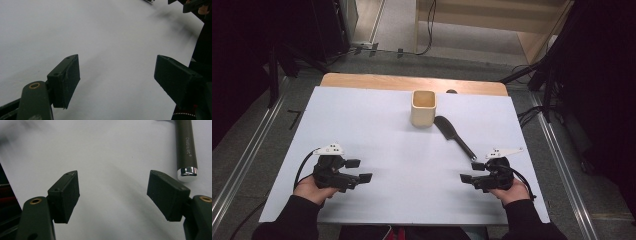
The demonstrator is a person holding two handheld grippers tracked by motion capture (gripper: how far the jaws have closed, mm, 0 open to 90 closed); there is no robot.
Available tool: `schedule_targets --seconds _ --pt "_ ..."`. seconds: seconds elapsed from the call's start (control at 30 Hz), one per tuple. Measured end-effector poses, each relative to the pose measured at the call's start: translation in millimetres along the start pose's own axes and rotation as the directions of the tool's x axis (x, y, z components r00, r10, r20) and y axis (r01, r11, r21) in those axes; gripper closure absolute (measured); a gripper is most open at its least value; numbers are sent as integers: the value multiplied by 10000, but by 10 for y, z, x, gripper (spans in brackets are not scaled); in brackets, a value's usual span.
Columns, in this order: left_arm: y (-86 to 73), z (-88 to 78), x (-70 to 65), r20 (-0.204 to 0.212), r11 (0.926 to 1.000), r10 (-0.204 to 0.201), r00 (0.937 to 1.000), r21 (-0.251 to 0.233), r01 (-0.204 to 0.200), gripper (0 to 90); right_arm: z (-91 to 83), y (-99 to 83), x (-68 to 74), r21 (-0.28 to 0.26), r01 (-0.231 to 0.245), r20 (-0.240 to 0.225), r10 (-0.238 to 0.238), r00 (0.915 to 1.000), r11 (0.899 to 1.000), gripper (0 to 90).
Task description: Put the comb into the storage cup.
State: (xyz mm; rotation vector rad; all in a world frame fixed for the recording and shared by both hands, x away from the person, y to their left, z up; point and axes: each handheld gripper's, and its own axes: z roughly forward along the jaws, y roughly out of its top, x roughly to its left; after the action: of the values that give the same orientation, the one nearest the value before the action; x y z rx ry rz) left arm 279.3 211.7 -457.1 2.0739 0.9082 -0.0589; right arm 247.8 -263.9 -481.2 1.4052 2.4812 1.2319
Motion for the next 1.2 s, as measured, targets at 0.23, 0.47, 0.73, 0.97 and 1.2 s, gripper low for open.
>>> schedule_targets --seconds 0.23,0.47,0.73,0.97,1.2 --pt "7 27 24 -4 10000 -86 10000 32 86 212 29 17 -35 32 -72 -78 72 9999 10000 243" --pt "23 56 54 17 9999 -143 9999 94 143 212 14 62 -73 -67 -164 -38 164 9999 9998 243" --pt "34 68 62 73 9999 -116 9999 93 115 212 -33 136 -98 -331 -99 158 104 9998 9994 243" --pt "37 72 78 84 9999 -128 9999 62 128 212 -97 246 -169 -614 -162 451 190 9988 9980 243" --pt "10 55 92 44 9998 -172 9998 66 172 211 -126 343 -251 -802 -192 683 247 9974 9966 243"
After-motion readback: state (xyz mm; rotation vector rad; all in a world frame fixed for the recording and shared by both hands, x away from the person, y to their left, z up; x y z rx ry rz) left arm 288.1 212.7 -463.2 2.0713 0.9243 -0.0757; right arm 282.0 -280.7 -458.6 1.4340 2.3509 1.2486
